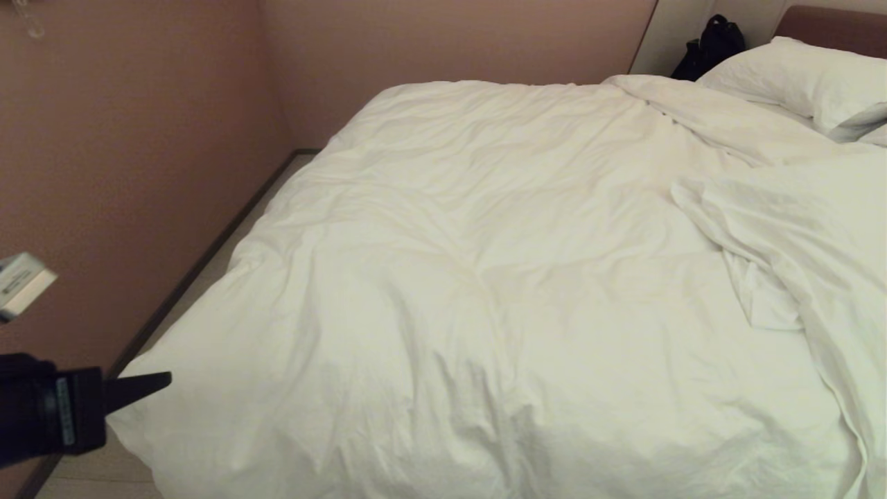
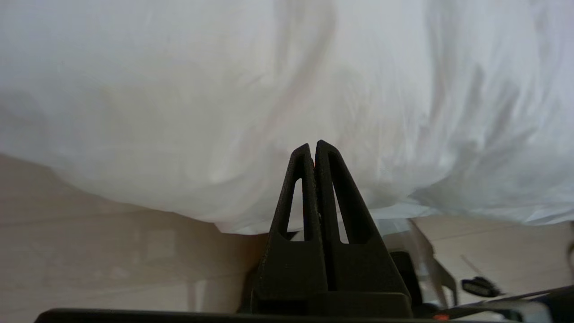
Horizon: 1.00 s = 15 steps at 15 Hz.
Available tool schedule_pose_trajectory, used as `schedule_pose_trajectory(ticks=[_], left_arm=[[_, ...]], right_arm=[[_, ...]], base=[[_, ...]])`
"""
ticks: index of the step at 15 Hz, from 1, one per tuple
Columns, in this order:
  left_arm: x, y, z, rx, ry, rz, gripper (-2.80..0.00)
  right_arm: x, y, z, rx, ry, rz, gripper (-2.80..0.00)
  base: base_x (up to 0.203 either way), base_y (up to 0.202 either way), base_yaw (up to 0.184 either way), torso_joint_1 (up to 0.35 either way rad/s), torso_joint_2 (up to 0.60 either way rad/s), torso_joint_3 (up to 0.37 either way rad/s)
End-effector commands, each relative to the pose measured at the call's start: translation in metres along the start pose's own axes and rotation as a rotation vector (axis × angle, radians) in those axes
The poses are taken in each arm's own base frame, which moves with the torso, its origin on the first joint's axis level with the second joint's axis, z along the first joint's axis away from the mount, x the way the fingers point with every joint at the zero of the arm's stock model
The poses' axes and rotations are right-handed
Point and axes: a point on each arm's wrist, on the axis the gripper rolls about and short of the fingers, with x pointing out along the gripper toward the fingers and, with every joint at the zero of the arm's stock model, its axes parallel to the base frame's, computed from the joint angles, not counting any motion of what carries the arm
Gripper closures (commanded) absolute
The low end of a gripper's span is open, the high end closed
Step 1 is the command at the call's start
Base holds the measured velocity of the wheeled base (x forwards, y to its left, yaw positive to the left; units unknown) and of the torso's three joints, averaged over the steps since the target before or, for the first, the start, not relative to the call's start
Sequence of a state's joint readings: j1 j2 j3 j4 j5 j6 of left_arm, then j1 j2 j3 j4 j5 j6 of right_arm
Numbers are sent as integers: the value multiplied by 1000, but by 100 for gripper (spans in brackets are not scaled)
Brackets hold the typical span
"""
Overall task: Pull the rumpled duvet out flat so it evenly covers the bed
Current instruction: Flatten the corners of the folded blanket
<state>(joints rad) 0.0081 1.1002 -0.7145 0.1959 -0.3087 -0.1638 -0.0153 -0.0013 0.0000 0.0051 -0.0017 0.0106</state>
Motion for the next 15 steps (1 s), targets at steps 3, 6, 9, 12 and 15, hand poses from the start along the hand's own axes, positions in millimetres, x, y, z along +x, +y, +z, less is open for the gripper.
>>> schedule_pose_trajectory(ticks=[3,6,9,12,15], left_arm=[[86,18,32,-97,181,13,0],[118,11,46,-50,113,-32,0],[152,10,42,-32,155,23,-280],[192,20,35,0,170,85,-280],[220,28,37,37,75,224,-280]], right_arm=[[0,0,0,0,1,0,0],[0,0,0,0,1,0,0],[0,0,0,0,1,0,0],[0,0,0,0,2,0,0],[0,0,0,0,2,0,0]], base=[[0,0,0,0,0,0],[0,0,0,0,0,0],[0,0,0,0,0,0],[0,0,0,0,0,0],[0,0,0,0,0,0]])
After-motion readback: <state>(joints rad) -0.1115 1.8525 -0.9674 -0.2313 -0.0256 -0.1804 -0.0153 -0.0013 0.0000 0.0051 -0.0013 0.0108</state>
